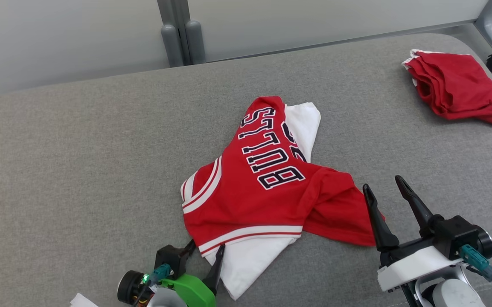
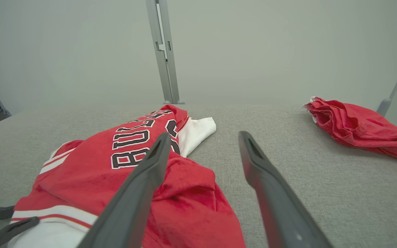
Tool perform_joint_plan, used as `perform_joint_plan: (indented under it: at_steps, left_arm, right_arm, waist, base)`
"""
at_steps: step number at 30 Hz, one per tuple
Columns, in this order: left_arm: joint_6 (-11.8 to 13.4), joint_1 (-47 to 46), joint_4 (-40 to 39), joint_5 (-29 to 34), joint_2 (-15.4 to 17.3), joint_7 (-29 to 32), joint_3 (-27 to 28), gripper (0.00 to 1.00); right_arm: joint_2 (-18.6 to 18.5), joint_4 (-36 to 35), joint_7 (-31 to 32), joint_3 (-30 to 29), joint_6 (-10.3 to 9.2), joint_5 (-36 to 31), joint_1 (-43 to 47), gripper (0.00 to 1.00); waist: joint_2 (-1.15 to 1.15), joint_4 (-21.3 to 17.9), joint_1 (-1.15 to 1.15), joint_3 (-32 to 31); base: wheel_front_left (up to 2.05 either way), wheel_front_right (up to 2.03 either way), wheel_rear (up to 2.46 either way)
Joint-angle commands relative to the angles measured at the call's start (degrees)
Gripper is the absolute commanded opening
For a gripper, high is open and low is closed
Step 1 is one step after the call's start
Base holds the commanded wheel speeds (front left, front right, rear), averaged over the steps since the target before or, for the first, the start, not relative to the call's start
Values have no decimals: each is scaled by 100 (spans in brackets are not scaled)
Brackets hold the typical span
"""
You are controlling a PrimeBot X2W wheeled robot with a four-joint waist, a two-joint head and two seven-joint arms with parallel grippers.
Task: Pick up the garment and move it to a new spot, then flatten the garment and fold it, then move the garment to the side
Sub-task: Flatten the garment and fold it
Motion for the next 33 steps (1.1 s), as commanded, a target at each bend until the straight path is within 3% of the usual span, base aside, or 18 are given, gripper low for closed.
perform_joint_plan:
  at_steps: [1, 2, 9, 20, 27, 29, 30, 31, 33]
  left_arm:
    - [-8, -94, 62, -87, 24, 11, -49, 34]
    - [-9, -135, 30, -147, 24, 11, -62, 0]
    - [178, -192, -525, -218, 54, 8, 368, 0]
    - [335, 240, -1473, -42, 727, 7, 1586, 0]
    - [338, 325, -1396, 50, 960, 7, 2040, 0]
    - [351, 341, -1279, 105, 954, 7, 2087, 45]
    - [355, 338, -1258, 131, 942, 7, 2130, 95]
    - [362, 341, -1253, 118, 914, 7, 2175, 100]
    - [356, 374, -1256, 139, 859, 7, 2259, 100]
  right_arm:
    - [12, -15, -26, -5, -11, 34, -58, 100]
    - [15, -17, -26, -12, -11, 32, -54, 100]
    - [-2, -13, -26, -119, -11, 40, 95, 100]
    - [-39, 59, -23, -164, -11, 60, 144, 100]
    - [-56, 122, -23, -80, -11, 71, 90, 100]
    - [-60, 145, -23, -53, -11, 82, 84, 100]
    - [-64, 153, -23, -43, -11, 93, 80, 100]
    - [-63, 158, -23, -45, -11, 102, 79, 100]
    - [-57, 165, -23, -72, -11, 114, 92, 100]
  waist:
    - [0, -28, 0, 27]
    - [0, -27, 0, 27]
    - [0, 172, 0, -37]
    - [0, 545, 0, -172]
    - [0, 539, 0, -188]
    - [0, 513, 0, -192]
    - [0, 501, 0, -194]
    - [0, 494, 0, -198]
    - [0, 492, 0, -213]
  base:
    - [0, 0, 0]
    - [0, 0, 0]
    - [0, 0, 0]
    - [0, 0, 0]
    - [0, 0, 0]
    - [0, 0, 0]
    - [0, 0, 0]
    - [0, 0, 0]
    - [0, 0, 0]
